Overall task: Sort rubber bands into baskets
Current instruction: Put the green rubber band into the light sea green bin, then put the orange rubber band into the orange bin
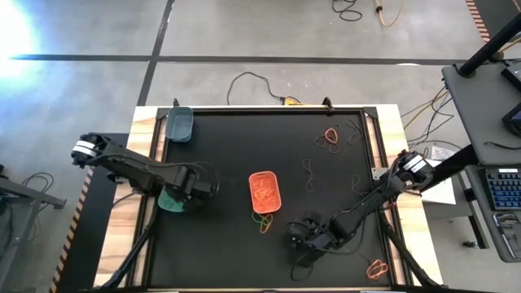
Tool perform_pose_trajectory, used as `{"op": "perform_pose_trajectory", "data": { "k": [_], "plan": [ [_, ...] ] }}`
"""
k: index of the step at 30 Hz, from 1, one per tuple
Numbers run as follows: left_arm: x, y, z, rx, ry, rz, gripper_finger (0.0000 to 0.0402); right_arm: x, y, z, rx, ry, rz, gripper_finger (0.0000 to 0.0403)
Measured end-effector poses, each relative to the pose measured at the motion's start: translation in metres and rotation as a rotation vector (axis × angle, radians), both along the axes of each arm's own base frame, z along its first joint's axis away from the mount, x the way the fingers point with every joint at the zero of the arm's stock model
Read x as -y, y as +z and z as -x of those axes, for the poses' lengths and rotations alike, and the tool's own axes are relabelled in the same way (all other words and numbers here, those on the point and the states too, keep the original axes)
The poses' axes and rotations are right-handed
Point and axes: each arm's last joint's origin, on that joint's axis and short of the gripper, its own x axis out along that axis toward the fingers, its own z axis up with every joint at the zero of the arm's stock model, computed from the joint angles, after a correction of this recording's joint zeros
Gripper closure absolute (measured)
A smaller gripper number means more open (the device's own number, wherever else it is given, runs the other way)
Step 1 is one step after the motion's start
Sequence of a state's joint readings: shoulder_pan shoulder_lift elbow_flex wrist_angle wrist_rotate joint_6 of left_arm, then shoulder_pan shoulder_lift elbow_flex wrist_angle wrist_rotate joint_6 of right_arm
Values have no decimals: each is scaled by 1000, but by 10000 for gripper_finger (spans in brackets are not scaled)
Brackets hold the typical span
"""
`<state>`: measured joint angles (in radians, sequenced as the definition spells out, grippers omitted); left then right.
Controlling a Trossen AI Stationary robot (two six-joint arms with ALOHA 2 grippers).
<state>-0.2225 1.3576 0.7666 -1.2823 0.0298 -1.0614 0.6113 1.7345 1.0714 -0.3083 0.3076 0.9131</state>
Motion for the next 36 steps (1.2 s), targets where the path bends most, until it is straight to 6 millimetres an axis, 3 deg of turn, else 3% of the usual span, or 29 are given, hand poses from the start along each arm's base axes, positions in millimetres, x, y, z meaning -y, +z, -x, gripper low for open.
{"op": "perform_pose_trajectory", "data": {
  "k": [4,8,12,16,21,27,30,36],
  "plan": [
    [2,-10,-3,-72,-43,42,394,0,2,0,5,18,7,188],
    [5,-12,-7,-101,-66,57,358,0,2,-1,4,19,6,188],
    [12,-1,-14,-58,-92,78,302,-1,2,-1,4,20,6,188],
    [26,23,-24,10,-141,91,238,0,2,-1,4,10,0,188],
    [62,64,-39,234,-294,53,174,0,2,-3,30,53,45,188],
    [130,97,-42,767,-536,-127,153,-5,8,-11,157,245,181,188],
    [159,89,-49,956,-562,-125,162,-7,12,-15,215,288,194,188],
    [190,34,-83,1076,-394,-186,181,-9,18,-15,181,293,208,188]
  ]
}}
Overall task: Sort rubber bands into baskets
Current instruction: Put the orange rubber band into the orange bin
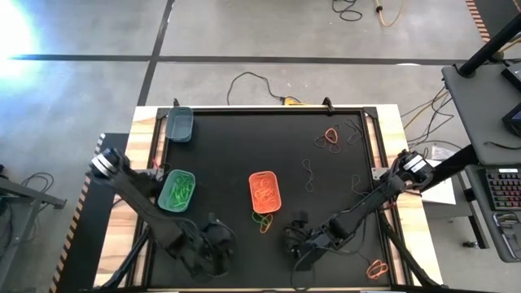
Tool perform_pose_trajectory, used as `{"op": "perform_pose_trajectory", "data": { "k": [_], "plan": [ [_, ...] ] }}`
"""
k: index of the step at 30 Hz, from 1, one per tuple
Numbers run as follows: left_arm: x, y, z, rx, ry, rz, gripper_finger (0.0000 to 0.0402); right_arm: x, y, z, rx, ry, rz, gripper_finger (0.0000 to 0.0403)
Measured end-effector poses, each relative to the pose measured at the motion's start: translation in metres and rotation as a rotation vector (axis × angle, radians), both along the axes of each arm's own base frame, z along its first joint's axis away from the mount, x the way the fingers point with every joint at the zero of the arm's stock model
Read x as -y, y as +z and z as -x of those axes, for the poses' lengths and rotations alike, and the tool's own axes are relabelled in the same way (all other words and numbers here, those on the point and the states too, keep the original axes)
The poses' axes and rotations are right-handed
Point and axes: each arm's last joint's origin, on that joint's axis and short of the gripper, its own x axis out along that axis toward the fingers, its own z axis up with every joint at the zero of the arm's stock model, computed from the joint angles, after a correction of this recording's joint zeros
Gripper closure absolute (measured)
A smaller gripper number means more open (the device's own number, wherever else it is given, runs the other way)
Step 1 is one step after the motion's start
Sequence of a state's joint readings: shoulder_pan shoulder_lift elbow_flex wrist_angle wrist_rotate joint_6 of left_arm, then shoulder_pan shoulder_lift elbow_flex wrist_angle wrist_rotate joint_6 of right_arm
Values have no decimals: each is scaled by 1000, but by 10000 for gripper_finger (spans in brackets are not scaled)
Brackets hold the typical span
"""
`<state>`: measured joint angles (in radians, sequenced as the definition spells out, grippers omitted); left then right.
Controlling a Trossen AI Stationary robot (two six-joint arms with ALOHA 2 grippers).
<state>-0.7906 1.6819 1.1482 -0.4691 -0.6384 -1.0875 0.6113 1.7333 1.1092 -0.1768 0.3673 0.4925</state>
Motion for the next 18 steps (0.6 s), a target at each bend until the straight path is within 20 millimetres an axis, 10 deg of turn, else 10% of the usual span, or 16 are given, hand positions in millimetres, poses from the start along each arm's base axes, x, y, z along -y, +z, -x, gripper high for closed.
{"op": "perform_pose_trajectory", "data": {
  "k": [18],
  "plan": [
    [17,-108,-82,52,283,-103,109,-23,68,9,-152,86,172,188]
  ]
}}
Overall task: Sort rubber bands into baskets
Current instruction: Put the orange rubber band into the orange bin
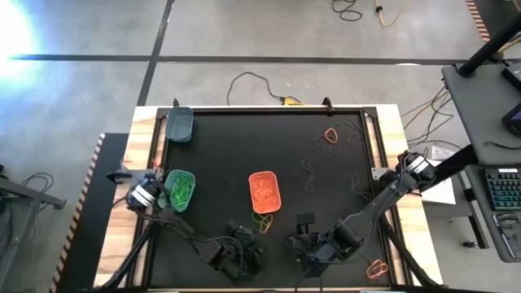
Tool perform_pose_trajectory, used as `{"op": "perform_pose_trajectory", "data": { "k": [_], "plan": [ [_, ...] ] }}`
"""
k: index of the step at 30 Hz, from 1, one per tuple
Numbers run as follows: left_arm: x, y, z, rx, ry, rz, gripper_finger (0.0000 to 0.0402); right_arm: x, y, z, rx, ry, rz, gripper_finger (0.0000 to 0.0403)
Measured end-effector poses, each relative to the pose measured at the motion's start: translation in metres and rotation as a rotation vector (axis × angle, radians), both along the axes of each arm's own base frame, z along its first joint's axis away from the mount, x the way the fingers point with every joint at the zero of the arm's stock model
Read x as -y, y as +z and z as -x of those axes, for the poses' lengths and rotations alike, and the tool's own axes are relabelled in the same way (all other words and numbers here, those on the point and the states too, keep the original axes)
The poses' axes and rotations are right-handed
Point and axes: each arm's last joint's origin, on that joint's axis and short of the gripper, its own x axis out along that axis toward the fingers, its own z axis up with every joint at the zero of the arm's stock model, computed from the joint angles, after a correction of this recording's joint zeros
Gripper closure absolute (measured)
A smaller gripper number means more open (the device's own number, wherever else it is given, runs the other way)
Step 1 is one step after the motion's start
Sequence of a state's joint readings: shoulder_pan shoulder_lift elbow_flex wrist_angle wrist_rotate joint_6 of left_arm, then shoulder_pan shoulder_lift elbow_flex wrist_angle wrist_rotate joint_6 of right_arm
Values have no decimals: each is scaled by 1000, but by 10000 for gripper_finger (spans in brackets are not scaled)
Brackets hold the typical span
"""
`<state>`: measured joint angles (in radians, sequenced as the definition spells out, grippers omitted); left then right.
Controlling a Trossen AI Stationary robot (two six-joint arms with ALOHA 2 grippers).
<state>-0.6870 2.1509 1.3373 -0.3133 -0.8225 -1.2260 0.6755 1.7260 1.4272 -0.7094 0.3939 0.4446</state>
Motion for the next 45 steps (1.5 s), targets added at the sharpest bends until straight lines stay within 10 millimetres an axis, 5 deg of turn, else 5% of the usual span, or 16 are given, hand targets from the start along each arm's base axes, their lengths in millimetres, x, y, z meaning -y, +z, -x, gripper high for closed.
{"op": "perform_pose_trajectory", "data": {
  "k": [7,14,25,30,36,40,45],
  "plan": [
    [-1,-21,-16,86,130,-21,125,-8,5,14,-61,15,24,188],
    [2,-35,-36,58,137,-120,183,-16,5,25,-85,50,46,188],
    [-13,-26,-43,-151,219,-68,380,-11,32,55,-134,52,68,188],
    [-9,3,-48,-262,125,-24,394,3,63,71,-76,77,24,188],
    [6,74,-46,-370,-117,97,401,23,94,89,9,79,-45,188],
    [-7,116,-41,-377,-177,133,401,22,89,97,19,52,-77,188],
    [-44,164,-42,-346,-235,173,401,7,59,97,81,52,-103,188]
  ]
}}
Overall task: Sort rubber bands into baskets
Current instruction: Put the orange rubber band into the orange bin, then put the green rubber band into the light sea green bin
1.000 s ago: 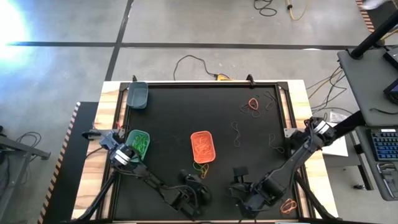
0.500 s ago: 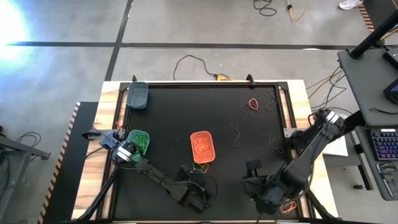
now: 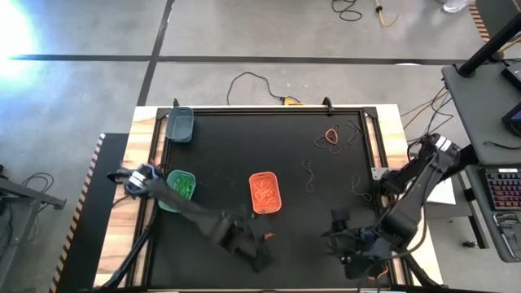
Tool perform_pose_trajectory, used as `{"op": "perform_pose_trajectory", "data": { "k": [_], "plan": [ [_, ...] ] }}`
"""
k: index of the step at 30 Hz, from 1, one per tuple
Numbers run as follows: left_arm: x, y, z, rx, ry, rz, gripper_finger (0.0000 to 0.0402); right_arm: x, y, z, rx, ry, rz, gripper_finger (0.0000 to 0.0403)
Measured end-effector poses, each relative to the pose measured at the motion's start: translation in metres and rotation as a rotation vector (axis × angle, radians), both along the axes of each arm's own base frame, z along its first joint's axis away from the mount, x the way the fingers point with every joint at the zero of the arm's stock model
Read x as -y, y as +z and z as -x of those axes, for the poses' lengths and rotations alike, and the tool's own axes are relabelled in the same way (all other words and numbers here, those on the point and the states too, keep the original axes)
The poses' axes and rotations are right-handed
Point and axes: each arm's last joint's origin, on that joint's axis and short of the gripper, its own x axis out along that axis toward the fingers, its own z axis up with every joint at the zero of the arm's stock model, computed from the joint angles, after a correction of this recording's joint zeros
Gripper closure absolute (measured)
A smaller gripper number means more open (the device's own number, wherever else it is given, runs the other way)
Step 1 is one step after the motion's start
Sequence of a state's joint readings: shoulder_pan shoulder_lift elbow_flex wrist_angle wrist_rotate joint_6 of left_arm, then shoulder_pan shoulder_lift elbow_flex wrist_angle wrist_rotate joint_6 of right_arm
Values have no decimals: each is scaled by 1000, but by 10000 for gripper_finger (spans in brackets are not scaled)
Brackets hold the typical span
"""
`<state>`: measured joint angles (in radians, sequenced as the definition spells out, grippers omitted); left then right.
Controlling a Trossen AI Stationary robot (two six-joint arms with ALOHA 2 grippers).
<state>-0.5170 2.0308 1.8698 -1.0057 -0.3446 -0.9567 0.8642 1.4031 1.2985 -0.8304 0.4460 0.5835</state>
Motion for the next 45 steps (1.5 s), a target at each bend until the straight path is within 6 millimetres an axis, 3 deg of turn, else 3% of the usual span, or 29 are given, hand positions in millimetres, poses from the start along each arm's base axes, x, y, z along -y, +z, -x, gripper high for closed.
{"op": "perform_pose_trajectory", "data": {
  "k": [6,10,13,20,26,31,35,39,45],
  "plan": [
    [-78,22,-10,10,75,-187,401,-11,-36,-9,33,-40,-38,188],
    [-115,-7,-16,-125,1,-248,401,-12,-44,-10,16,-67,-42,188],
    [-124,-32,-23,-131,-92,-245,401,-12,-45,-10,13,-95,-64,188],
    [-129,-83,-18,-83,-38,-227,401,-12,-47,-10,7,-136,-94,188],
    [-133,-105,-11,-54,57,-209,382,-11,-47,-11,10,-143,-92,188],
    [-130,-99,-13,-54,50,-168,319,-8,-46,-13,32,-144,-58,188],
    [-113,-64,-18,22,-45,-119,257,-7,-46,-14,38,-134,-36,188],
    [-93,-39,-6,41,-101,-104,196,-5,-47,-16,46,-127,-13,188],
    [-42,-50,26,73,-11,-122,151,-5,-50,-16,41,-116,8,188]
  ]
}}
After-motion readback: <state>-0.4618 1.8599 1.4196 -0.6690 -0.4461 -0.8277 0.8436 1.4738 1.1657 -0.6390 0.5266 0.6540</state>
